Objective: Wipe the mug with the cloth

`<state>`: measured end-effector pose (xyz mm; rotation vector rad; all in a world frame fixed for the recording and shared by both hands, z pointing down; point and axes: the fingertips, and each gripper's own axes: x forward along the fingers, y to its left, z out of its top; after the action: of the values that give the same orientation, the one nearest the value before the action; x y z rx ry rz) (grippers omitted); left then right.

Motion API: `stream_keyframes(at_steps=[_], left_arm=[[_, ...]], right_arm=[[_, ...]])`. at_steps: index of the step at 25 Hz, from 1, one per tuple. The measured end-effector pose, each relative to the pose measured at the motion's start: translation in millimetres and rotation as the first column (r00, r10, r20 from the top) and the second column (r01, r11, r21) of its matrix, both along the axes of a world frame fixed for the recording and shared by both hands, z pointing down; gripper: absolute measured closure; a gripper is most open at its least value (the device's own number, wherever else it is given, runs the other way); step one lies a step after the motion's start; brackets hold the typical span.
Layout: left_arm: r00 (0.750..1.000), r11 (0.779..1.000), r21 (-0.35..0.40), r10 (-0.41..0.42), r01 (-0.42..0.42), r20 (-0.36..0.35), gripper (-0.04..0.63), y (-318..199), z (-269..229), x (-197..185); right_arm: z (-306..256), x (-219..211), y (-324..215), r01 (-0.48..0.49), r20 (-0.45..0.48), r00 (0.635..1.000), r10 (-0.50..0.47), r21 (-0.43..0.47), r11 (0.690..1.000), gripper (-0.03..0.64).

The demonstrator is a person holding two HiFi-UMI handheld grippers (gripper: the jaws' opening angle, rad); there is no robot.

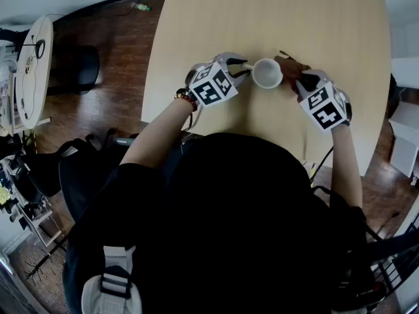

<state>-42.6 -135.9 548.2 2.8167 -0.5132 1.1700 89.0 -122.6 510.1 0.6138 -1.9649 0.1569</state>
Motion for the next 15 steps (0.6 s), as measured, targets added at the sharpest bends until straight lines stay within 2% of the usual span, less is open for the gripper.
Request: stream_keyframes(at_steps=[15], left_arm=[[1.0, 1.0, -0.013, -0.012, 0.012, 0.003, 0.482, -1.9, -2.2, 0.2]], right_arm=[[48.5, -26.5, -5.0, -0.035, 0.044, 0.998, 0.04, -0.107, 0.994, 0.56]])
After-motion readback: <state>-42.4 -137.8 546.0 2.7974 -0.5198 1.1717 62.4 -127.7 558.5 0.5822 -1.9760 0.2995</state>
